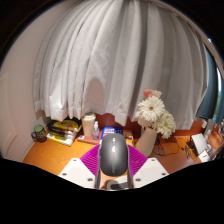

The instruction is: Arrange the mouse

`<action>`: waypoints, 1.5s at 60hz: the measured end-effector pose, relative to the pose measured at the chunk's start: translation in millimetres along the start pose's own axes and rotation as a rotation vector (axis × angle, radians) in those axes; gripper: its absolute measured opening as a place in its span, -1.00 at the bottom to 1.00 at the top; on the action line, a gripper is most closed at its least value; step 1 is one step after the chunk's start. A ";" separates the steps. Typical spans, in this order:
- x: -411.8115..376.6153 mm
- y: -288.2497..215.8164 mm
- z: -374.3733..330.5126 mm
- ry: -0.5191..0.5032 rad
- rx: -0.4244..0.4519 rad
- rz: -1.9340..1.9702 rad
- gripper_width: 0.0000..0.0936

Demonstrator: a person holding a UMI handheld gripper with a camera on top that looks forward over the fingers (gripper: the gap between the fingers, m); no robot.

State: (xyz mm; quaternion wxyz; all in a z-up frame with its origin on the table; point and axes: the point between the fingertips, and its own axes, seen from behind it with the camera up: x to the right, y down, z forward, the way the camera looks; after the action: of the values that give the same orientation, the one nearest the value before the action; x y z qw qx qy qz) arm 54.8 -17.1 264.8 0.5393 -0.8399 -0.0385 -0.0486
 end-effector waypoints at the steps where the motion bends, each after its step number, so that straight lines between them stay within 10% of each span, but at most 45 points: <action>1: 13.0 -0.3 0.3 0.011 0.003 0.003 -0.21; 16: 131.3 94.1 29.9 0.069 -0.154 0.066 -0.21; 43: 110.4 286.9 80.5 -0.043 -0.458 0.098 -0.20; 62: 111.6 288.1 80.4 -0.022 -0.423 0.146 0.13; 70: 130.1 285.1 73.8 0.083 -0.466 0.091 0.88; 90: 6.9 236.4 12.5 0.036 -0.399 0.114 0.85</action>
State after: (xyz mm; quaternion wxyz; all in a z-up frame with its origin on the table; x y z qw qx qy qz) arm 89.7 -103.9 47.3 0.3647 -0.9298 0.0291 -0.0397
